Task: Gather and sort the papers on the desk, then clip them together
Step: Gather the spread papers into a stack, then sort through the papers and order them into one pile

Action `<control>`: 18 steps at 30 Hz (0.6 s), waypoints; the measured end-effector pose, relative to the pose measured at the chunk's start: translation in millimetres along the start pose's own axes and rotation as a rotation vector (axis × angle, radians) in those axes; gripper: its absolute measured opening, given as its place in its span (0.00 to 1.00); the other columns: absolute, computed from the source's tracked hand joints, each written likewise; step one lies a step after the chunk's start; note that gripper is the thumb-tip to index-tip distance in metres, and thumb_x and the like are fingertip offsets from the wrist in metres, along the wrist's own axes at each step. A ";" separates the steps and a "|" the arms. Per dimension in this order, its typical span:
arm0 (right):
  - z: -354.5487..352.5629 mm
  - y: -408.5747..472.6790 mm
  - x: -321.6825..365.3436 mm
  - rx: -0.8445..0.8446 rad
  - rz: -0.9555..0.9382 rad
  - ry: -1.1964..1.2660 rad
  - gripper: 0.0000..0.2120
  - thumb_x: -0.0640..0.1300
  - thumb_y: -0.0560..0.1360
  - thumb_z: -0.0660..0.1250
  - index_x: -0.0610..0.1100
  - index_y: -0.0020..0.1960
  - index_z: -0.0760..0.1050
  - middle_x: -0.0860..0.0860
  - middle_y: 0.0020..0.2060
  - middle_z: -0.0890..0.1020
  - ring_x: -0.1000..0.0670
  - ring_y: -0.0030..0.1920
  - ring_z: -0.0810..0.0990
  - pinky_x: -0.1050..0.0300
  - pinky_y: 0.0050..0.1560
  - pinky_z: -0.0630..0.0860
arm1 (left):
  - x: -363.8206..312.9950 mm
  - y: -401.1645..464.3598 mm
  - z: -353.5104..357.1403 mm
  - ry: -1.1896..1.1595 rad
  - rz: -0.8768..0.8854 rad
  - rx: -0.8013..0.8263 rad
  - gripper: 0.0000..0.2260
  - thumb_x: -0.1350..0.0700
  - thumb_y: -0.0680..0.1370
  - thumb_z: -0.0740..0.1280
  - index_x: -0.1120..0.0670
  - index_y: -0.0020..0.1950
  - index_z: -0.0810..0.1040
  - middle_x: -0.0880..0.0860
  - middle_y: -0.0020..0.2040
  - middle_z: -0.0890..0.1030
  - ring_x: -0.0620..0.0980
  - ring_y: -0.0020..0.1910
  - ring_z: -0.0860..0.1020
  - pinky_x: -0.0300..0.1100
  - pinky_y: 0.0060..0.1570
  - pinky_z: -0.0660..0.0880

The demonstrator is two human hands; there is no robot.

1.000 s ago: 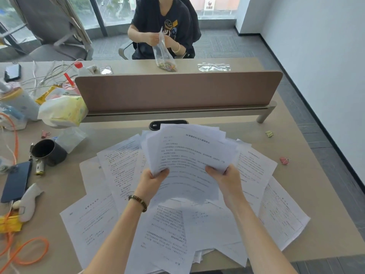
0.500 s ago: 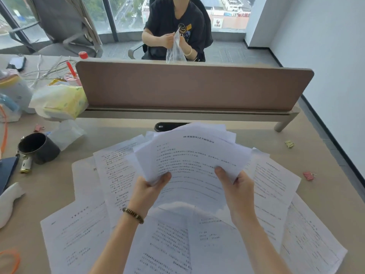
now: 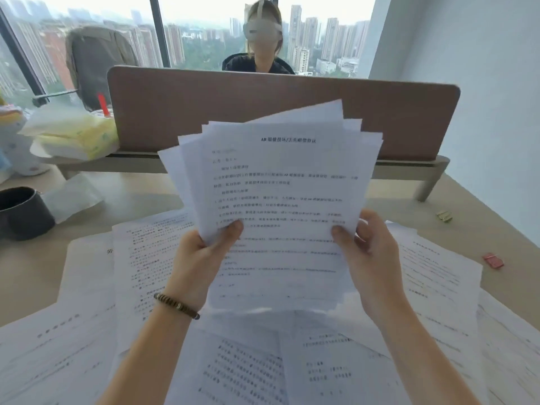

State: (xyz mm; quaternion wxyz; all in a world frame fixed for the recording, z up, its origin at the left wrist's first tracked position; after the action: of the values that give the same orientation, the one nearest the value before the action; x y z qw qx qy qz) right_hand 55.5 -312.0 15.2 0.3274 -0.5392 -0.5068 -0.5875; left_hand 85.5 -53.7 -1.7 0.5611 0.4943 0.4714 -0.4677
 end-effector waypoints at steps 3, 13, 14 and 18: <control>-8.1 -17.2 13.8 -0.052 -0.090 0.031 0.05 0.42 0.80 0.67 0.43 0.45 0.76 0.58 0.38 0.86 0.59 0.38 0.84 0.66 0.36 0.78 | -9.8 -15.5 0.0 -0.068 0.061 -0.002 0.09 0.56 0.75 0.72 0.56 0.54 0.84 0.54 0.51 0.87 0.55 0.52 0.85 0.57 0.55 0.80; -12.7 -84.8 15.0 0.037 -0.066 0.097 0.11 0.52 0.84 0.59 0.47 0.53 0.75 0.54 0.46 0.84 0.55 0.47 0.84 0.53 0.48 0.80 | -15.6 -79.5 -5.6 -0.122 0.069 0.089 0.20 0.48 0.67 0.79 0.57 0.55 0.85 0.56 0.52 0.87 0.58 0.52 0.85 0.60 0.55 0.80; -12.4 -88.0 8.1 0.073 -0.041 0.100 0.11 0.53 0.83 0.59 0.49 0.58 0.76 0.54 0.51 0.85 0.53 0.52 0.84 0.51 0.52 0.81 | -10.6 -82.0 -4.6 -0.071 0.051 0.123 0.26 0.42 0.62 0.80 0.55 0.55 0.85 0.55 0.52 0.87 0.57 0.52 0.85 0.60 0.56 0.79; -10.9 -93.8 -15.4 0.123 0.009 0.131 0.13 0.53 0.83 0.60 0.53 0.66 0.72 0.55 0.58 0.83 0.53 0.59 0.82 0.51 0.58 0.80 | 5.7 -84.2 -2.5 0.065 0.011 0.204 0.28 0.38 0.58 0.80 0.47 0.55 0.85 0.50 0.53 0.87 0.53 0.55 0.84 0.57 0.58 0.79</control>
State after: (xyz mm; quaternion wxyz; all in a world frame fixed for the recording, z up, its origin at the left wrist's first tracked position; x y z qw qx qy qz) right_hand -32.0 -299.3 -21.4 0.3949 -0.4807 -0.5170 -0.5879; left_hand 2.6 -57.7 -17.1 0.4945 0.5665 0.4366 -0.4939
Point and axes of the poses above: each hand's wrist, its own y-axis towards the middle knuckle, its own z-axis out of the palm, x = y × z, the point moved 6 cm from there along y, towards the middle knuckle
